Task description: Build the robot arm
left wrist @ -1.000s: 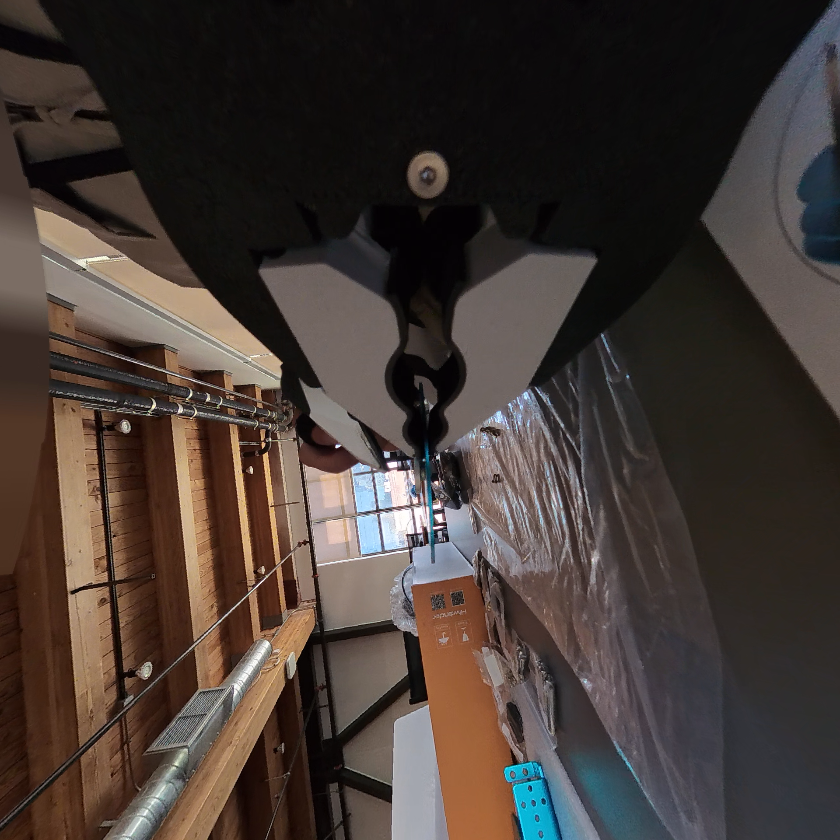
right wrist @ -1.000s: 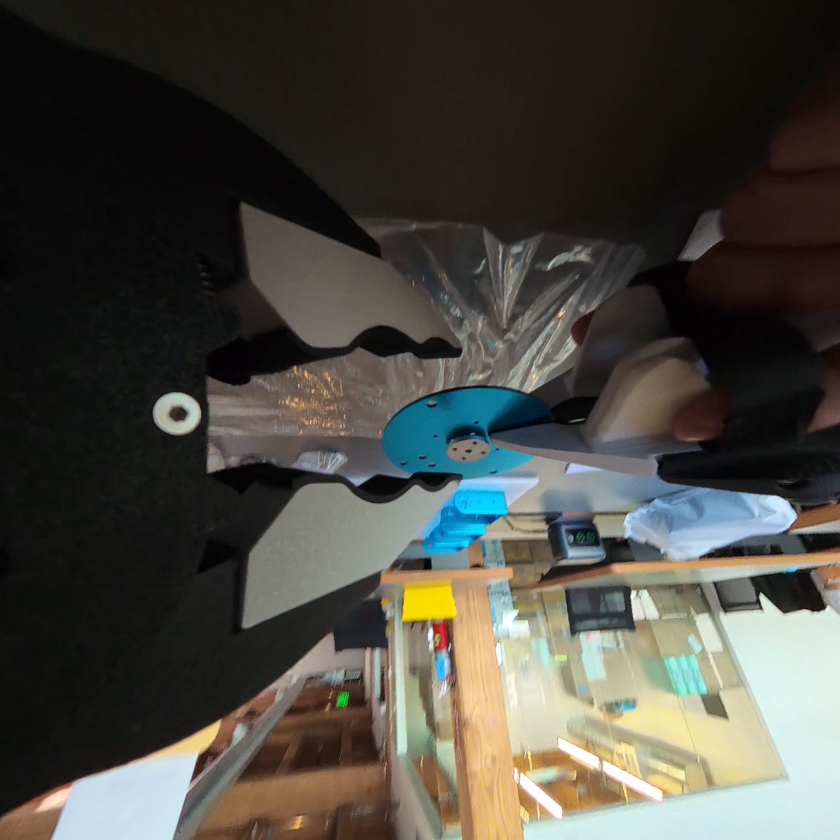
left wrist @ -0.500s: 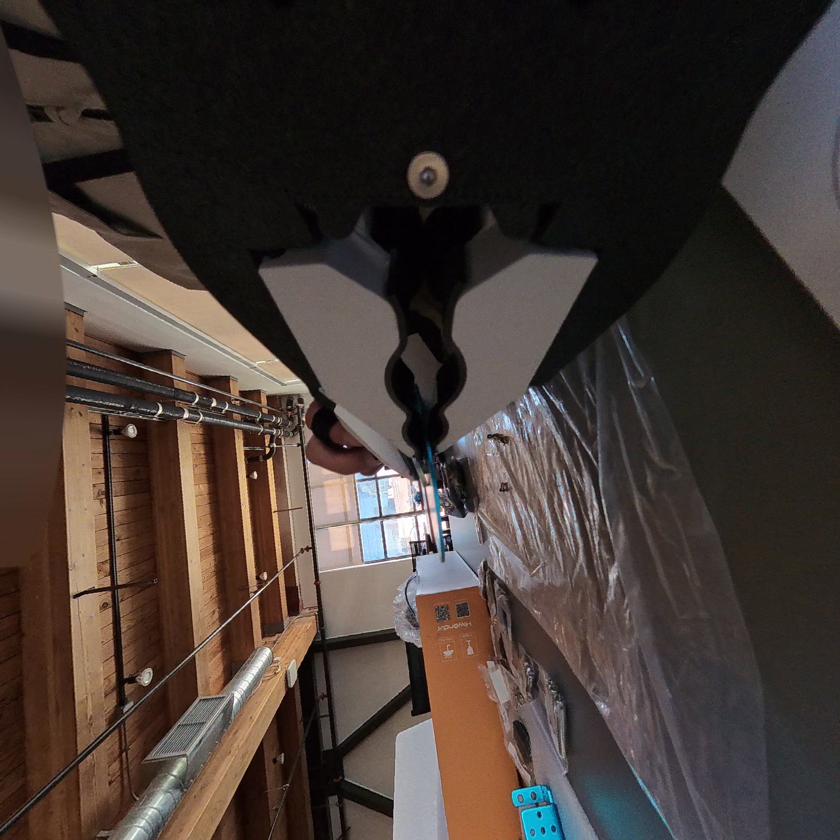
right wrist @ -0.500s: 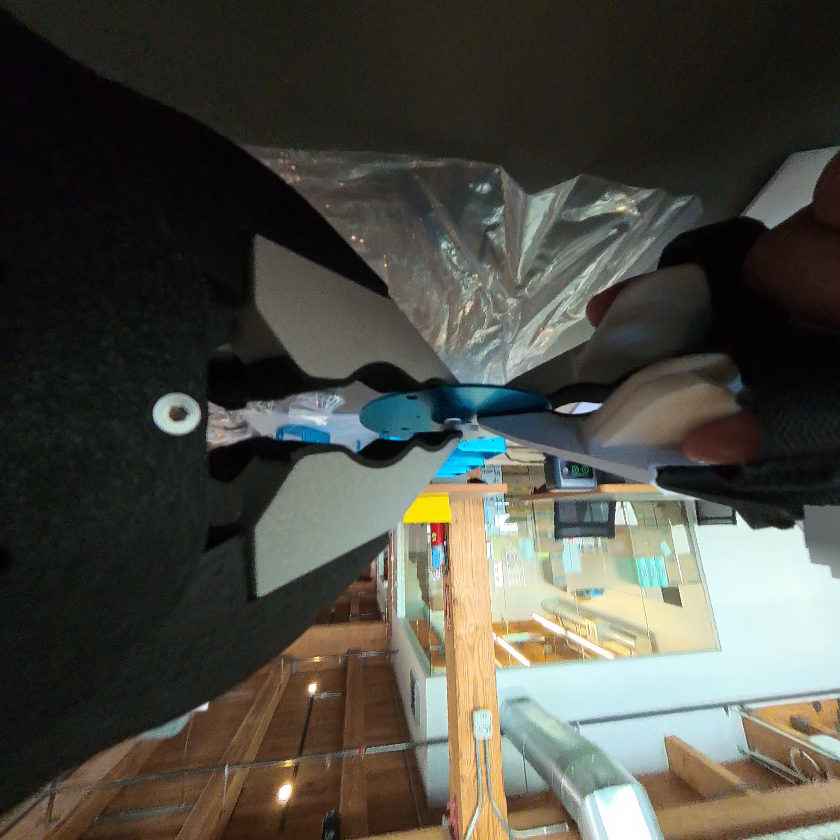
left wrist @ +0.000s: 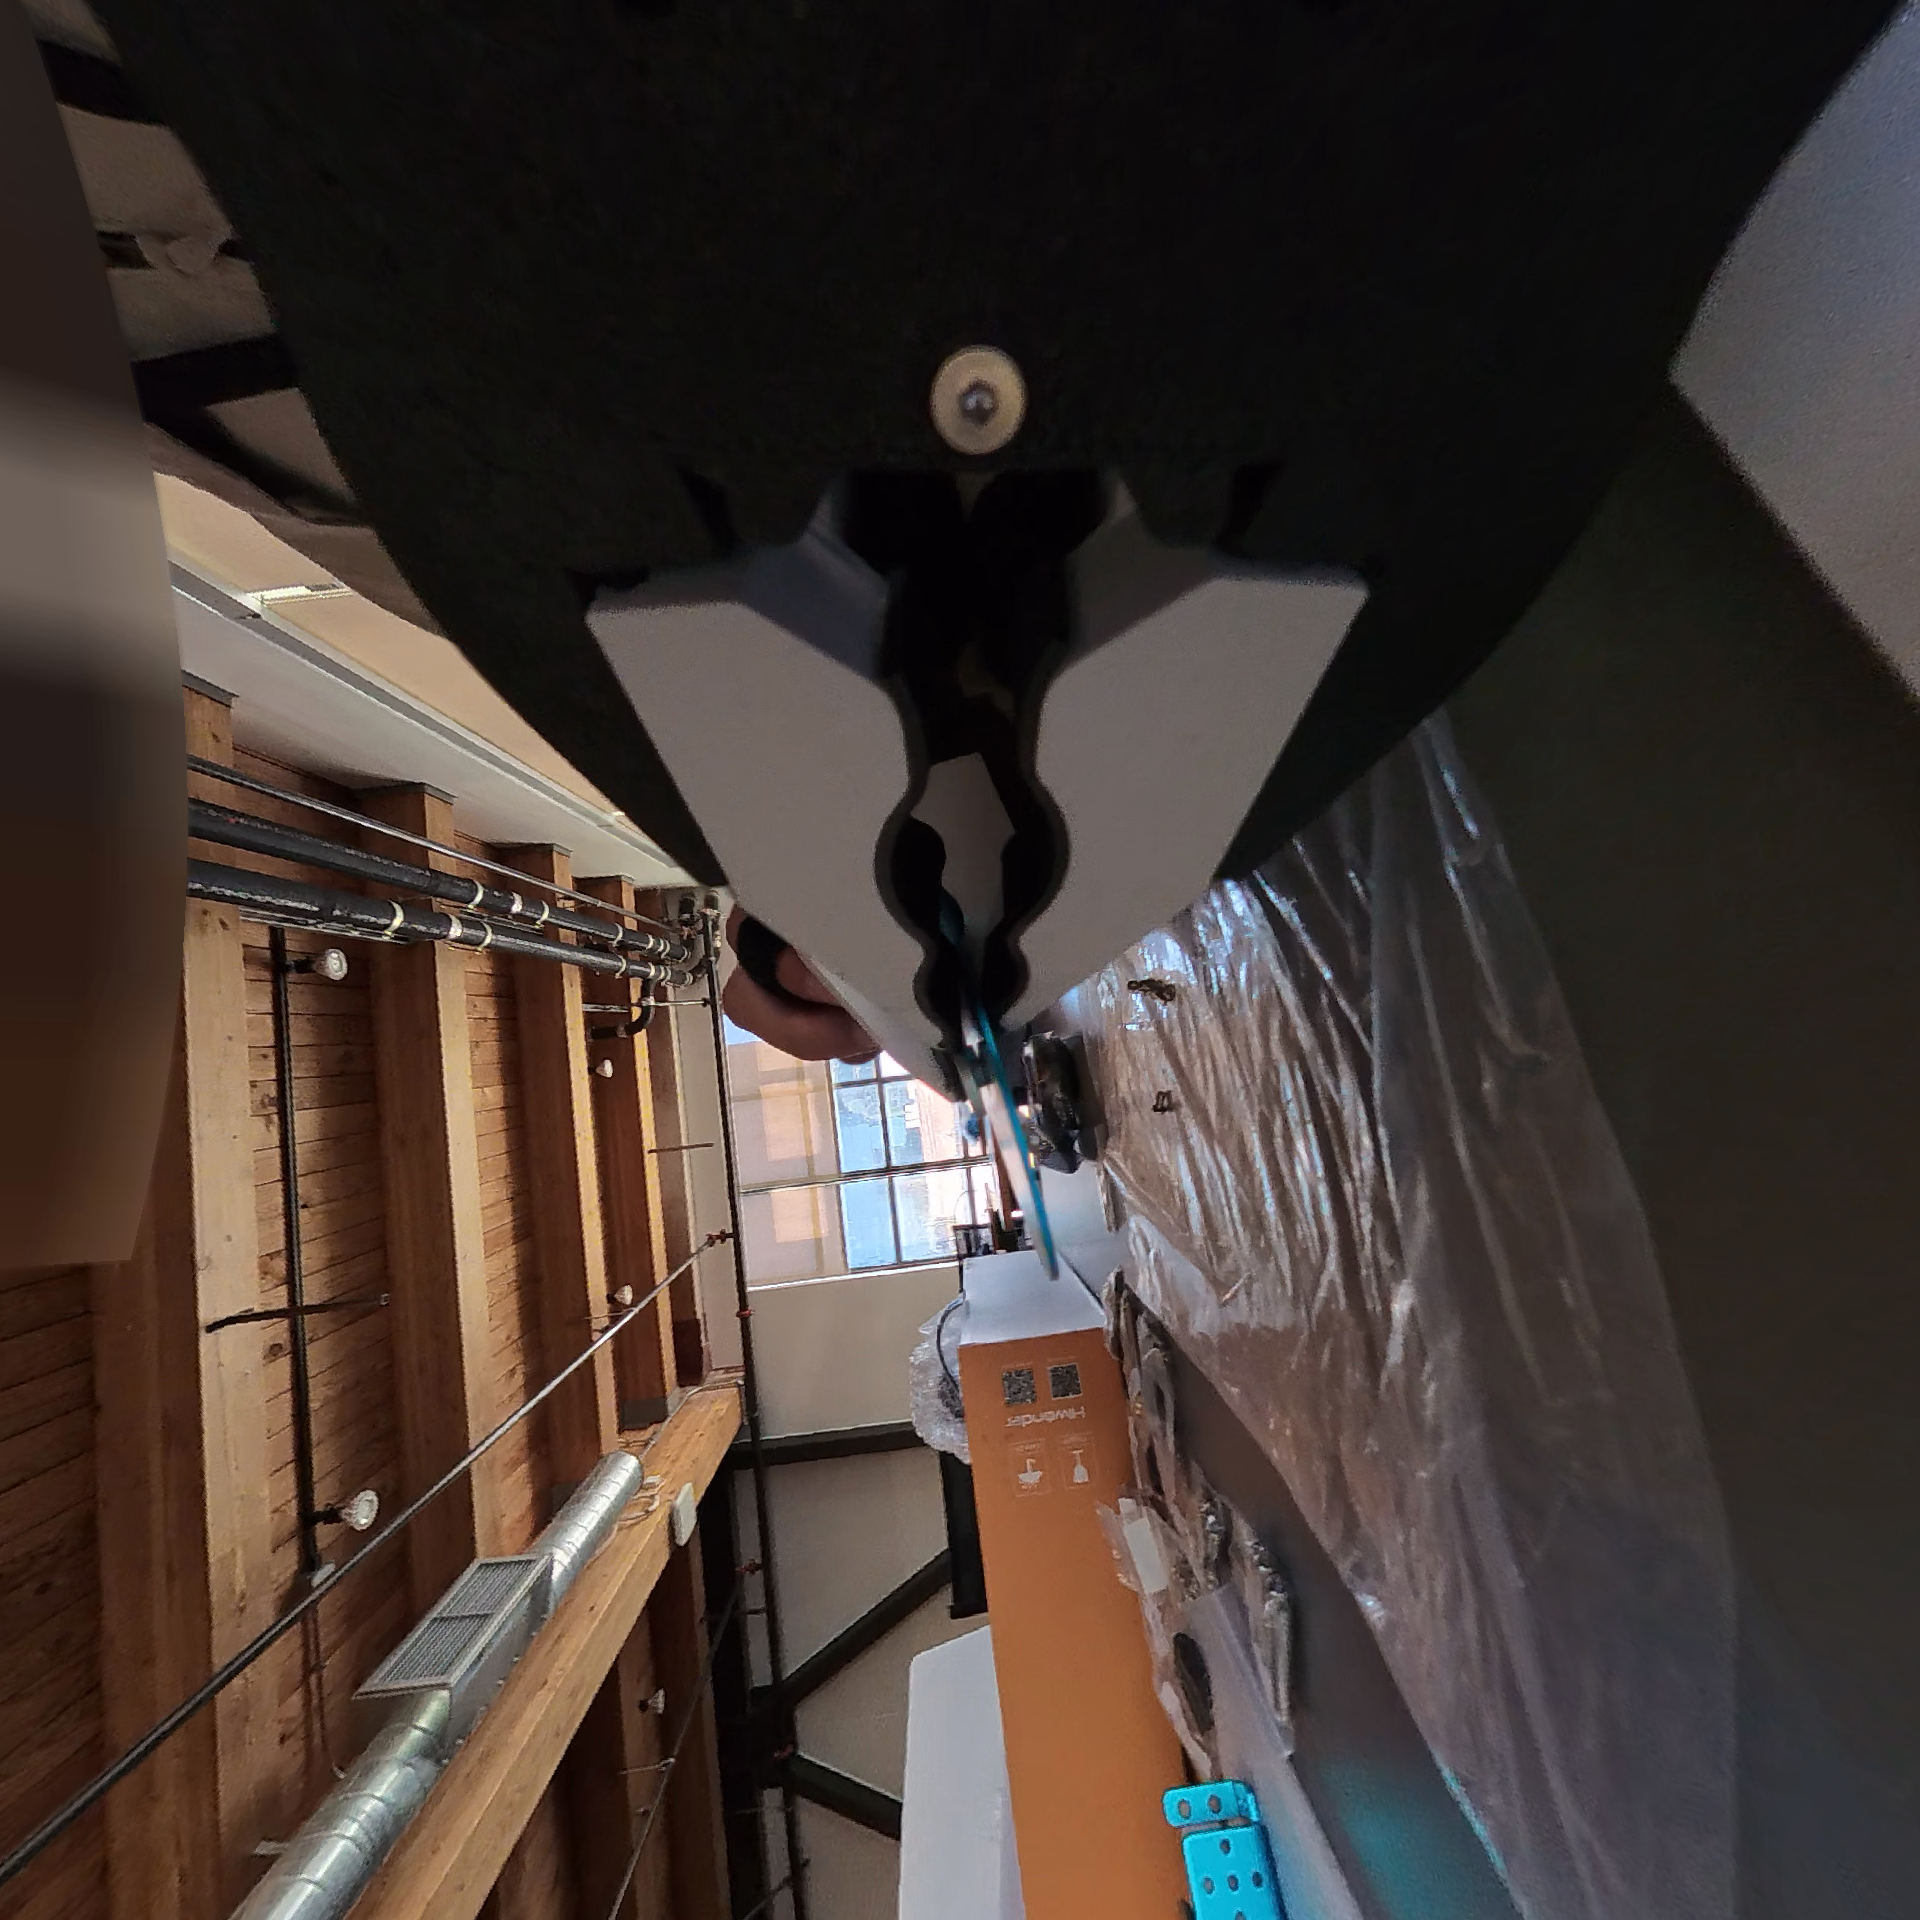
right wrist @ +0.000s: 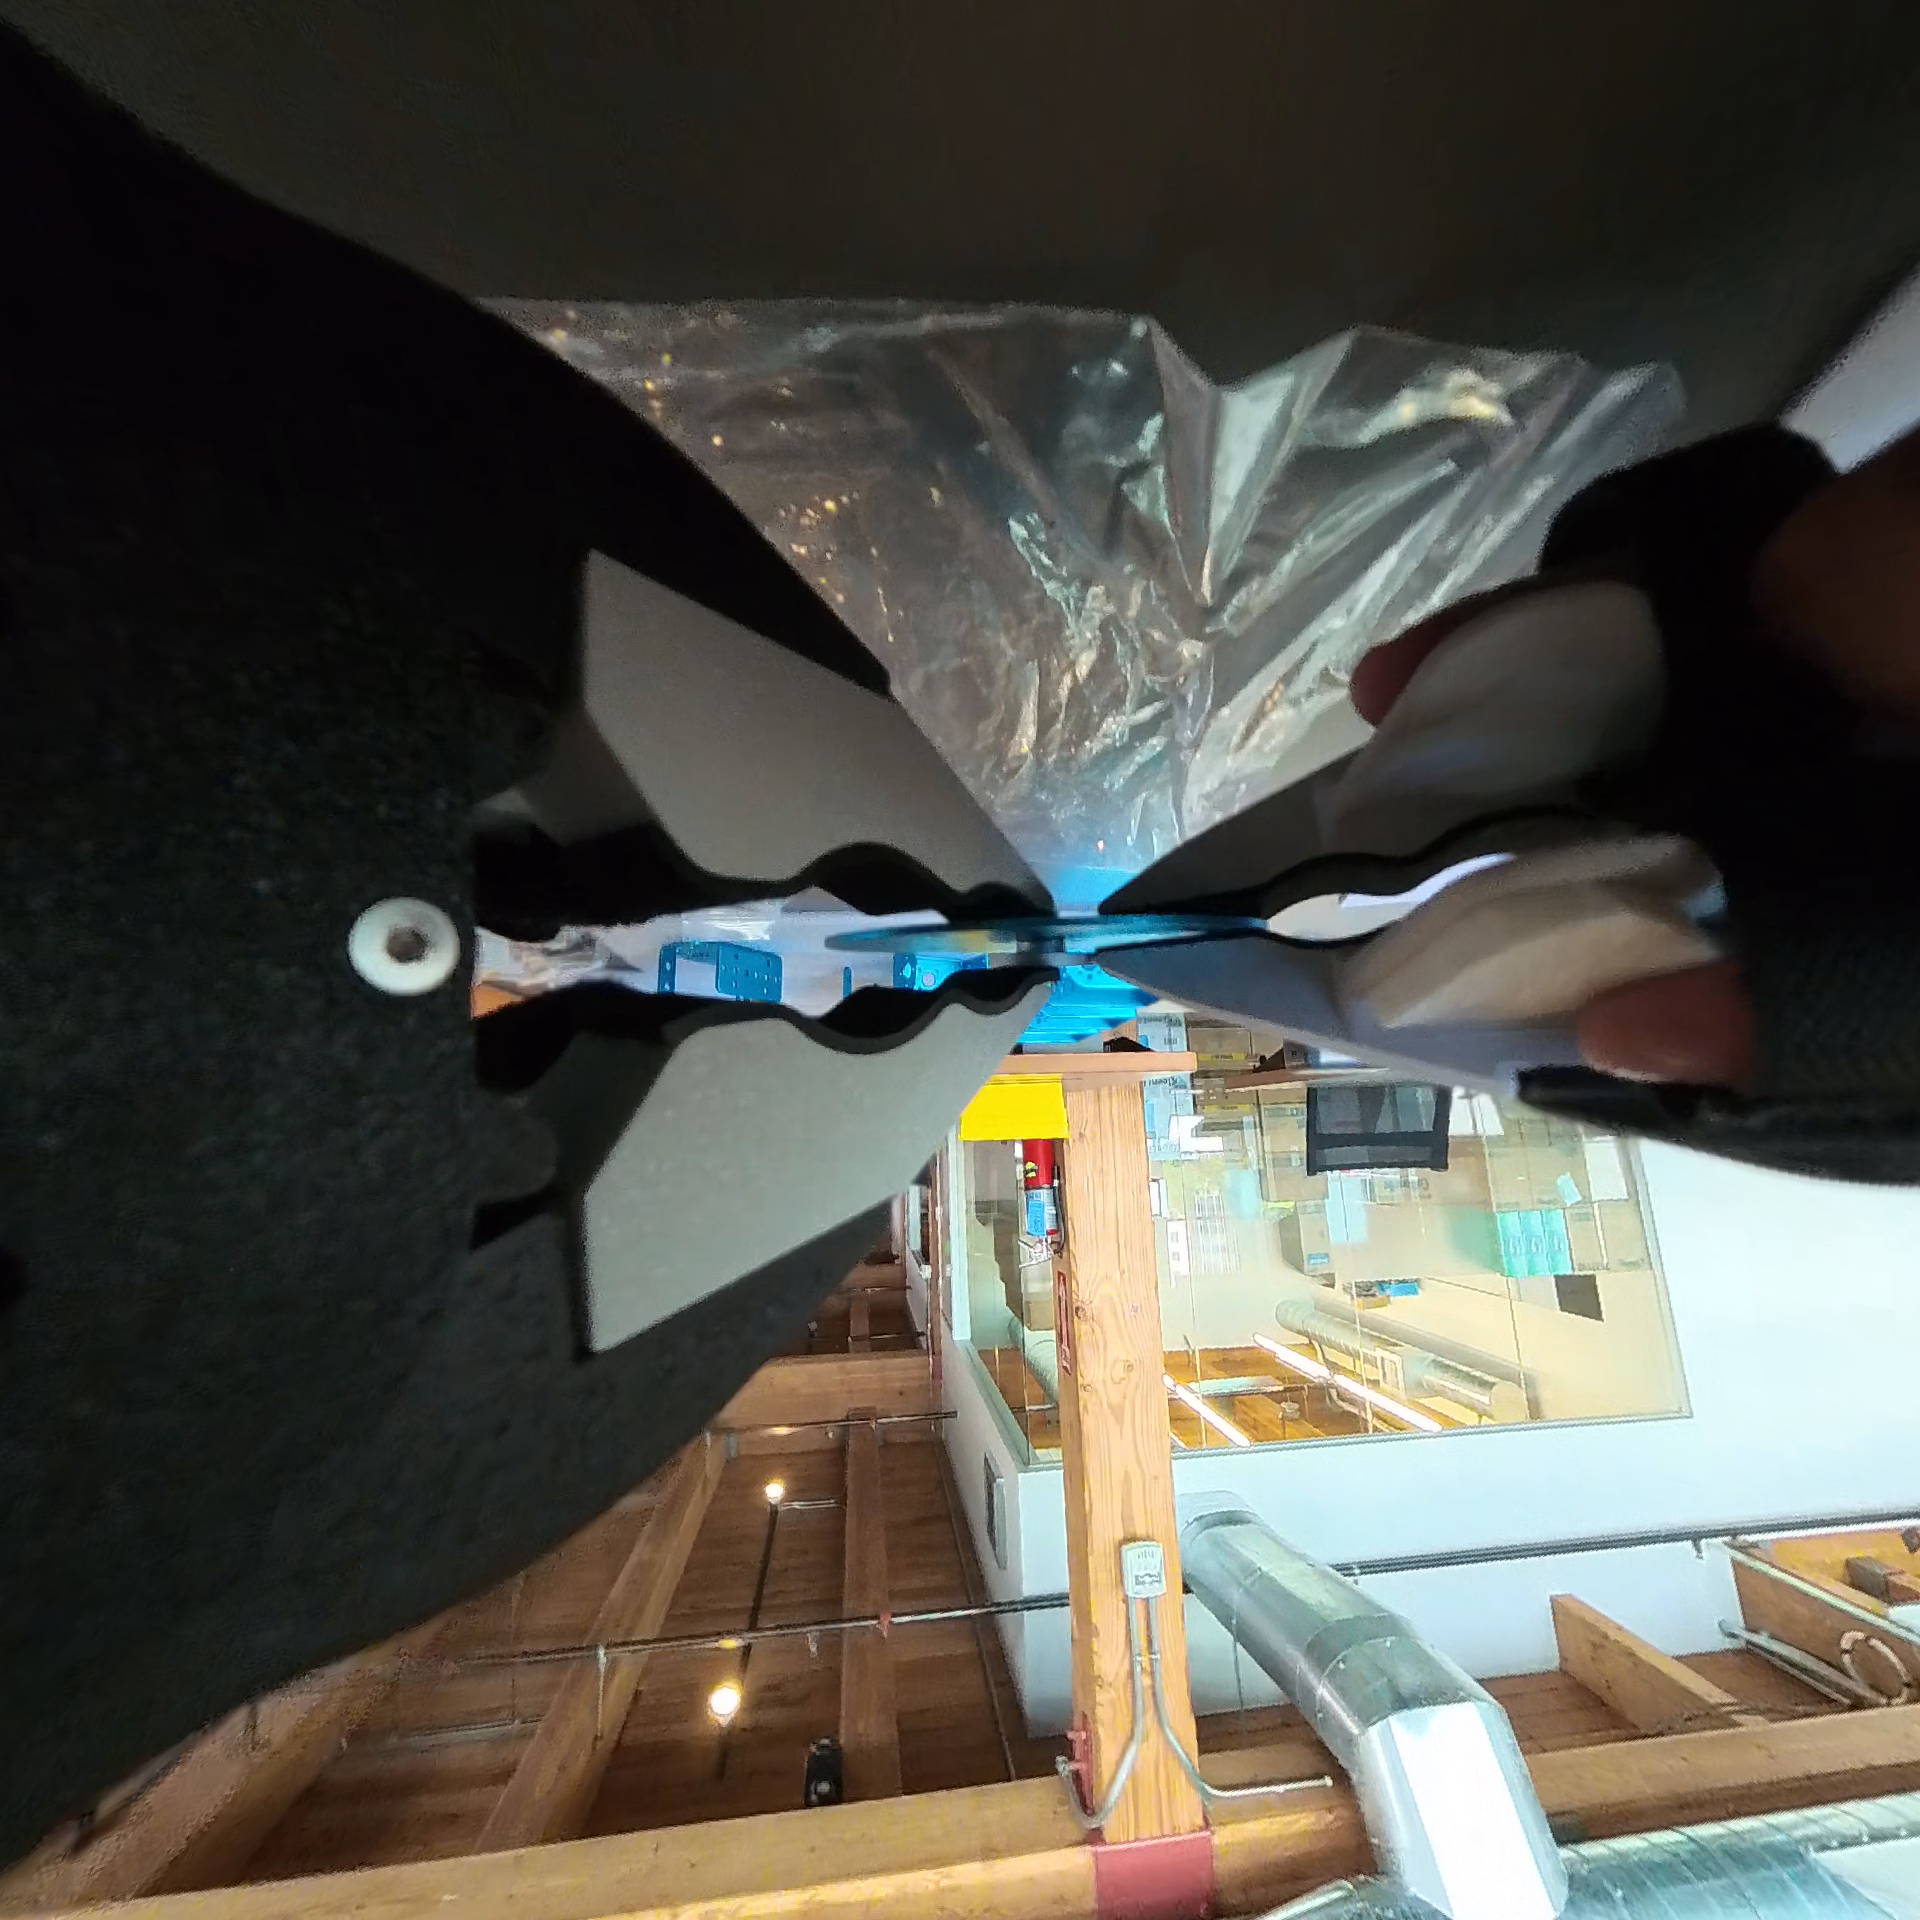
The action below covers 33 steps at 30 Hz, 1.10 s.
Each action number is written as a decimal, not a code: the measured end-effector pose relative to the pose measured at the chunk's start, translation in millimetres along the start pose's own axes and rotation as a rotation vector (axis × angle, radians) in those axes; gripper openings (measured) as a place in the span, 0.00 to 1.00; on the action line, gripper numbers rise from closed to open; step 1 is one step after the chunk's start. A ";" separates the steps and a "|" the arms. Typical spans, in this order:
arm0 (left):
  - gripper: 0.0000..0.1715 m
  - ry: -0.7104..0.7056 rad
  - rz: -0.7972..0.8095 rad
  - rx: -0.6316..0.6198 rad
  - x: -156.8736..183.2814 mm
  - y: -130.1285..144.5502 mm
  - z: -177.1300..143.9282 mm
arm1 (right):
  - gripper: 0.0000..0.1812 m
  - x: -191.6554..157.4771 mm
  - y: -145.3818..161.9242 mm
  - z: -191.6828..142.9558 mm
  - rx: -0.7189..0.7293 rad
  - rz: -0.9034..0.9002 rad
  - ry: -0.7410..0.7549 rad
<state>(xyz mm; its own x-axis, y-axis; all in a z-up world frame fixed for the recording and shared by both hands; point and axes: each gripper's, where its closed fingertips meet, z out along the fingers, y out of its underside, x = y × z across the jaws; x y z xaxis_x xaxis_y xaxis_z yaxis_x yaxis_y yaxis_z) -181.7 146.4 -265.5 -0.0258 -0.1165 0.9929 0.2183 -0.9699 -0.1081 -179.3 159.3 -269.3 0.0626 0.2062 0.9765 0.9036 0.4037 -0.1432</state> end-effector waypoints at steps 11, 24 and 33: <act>0.27 0.020 0.336 0.077 32.8 -32.3 -15.3 | 0.03 44.2 11.4 -6.5 0.175 1.129 -0.291; 0.13 0.155 0.553 -0.013 57.9 -0.2 11.7 | 0.02 67.3 -2.6 -20.9 0.644 2.388 -0.926; 0.04 0.224 0.547 0.001 67.2 8.5 15.9 | 0.03 63.7 -9.7 -29.0 0.642 2.356 -0.962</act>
<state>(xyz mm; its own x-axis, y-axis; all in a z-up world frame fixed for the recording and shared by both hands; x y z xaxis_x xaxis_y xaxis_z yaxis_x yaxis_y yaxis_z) -166.0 133.6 -198.9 -0.1146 -0.6421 0.7580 0.2589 -0.7559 -0.6013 -171.8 142.6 -201.0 -0.0488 0.4829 -0.8743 -0.3877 -0.8158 -0.4290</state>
